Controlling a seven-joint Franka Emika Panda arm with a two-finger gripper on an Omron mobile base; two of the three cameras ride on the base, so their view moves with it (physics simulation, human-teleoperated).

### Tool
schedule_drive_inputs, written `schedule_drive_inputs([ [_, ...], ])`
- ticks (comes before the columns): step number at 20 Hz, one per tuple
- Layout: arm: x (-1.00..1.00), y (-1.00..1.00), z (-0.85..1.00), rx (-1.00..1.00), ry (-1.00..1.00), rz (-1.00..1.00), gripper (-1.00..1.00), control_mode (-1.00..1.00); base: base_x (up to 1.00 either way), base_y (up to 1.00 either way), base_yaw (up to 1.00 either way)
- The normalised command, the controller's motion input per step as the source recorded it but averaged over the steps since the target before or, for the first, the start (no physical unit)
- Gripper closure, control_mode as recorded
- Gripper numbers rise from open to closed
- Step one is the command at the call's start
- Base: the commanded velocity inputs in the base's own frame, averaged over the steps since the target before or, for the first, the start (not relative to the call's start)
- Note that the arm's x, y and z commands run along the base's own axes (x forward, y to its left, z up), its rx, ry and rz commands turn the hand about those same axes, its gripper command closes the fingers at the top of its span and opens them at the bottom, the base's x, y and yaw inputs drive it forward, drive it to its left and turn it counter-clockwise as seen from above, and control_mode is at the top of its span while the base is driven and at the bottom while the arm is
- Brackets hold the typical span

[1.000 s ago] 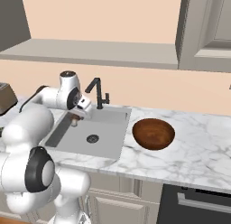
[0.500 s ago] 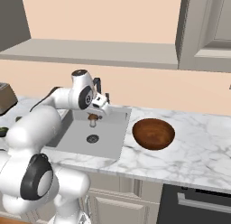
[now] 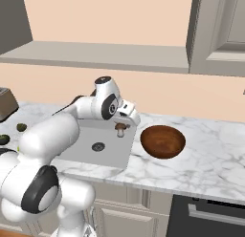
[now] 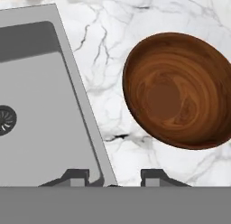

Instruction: There is a mixed pile of frozen fruits and vegetables on the counter. Locate all the frozen vegetables and place the items in a bowl on the counter. Take all the frozen fruits and defrost them in a running sink.

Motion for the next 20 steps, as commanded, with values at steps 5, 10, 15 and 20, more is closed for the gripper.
schedule_drive_inputs([
  [5, 0.1, -0.81, 0.0, 0.0, 0.02, -0.08, 1.0, -1.0, 0.0, 0.0, 0.0],
  [10, 0.28, -0.76, 0.0, 0.04, 0.06, -0.07, 1.0, -1.0, 0.0, 0.0, 0.0],
  [15, 0.18, -0.58, -0.29, 0.11, 0.06, -0.02, 1.0, -1.0, 0.0, 0.0, 0.0],
  [20, -0.17, -0.01, -0.46, 0.09, 0.0, -0.01, 1.0, -1.0, 0.0, 0.0, 0.0],
])
